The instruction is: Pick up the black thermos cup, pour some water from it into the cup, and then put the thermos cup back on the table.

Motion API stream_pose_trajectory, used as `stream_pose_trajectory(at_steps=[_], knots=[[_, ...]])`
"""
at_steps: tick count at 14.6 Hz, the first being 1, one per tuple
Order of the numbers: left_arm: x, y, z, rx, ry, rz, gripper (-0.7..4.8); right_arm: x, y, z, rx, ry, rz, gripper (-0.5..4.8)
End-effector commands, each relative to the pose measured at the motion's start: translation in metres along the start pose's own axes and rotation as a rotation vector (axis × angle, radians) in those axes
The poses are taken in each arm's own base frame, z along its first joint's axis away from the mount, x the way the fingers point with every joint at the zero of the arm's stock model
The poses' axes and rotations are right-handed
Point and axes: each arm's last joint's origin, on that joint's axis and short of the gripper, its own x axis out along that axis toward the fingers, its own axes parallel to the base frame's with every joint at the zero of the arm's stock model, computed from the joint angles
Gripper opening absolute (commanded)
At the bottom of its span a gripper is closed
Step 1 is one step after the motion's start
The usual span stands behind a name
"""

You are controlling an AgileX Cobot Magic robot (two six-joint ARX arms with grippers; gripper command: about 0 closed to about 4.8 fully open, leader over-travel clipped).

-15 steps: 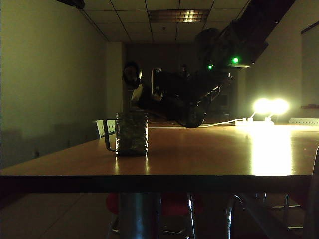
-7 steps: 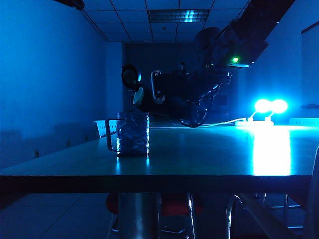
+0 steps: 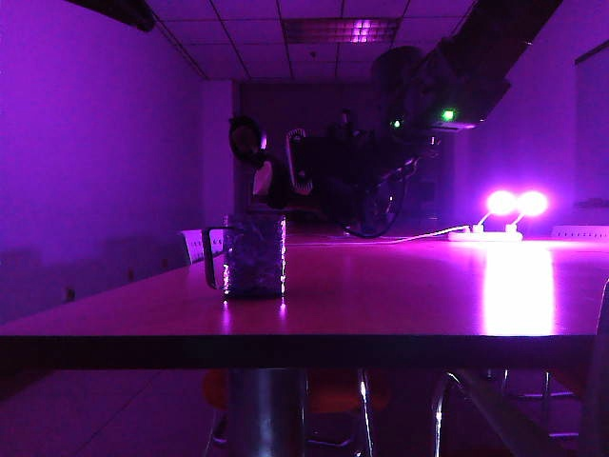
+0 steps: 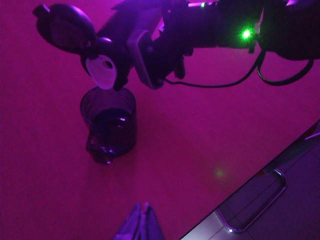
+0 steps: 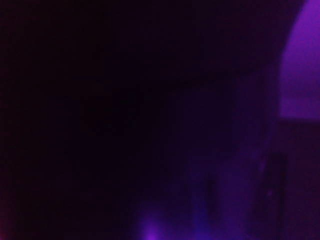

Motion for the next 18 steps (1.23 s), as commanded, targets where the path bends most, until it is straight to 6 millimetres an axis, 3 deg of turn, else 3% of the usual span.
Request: stream_pose_trajectory(at_steps=[1,18], knots=[[-0.0017,-0.0004,0.0015,0.01,-0.009,-0.001,-0.05,-0.0049,-0.0208,0.0033,-0.053,-0.008,-0.111,1.62],[-0.0017,-0.0004,0.0015,0.01,-0.009,-0.001,-0.05,-0.0053,-0.0243,0.0035,-0.124,-0.004,-0.149,1.62]])
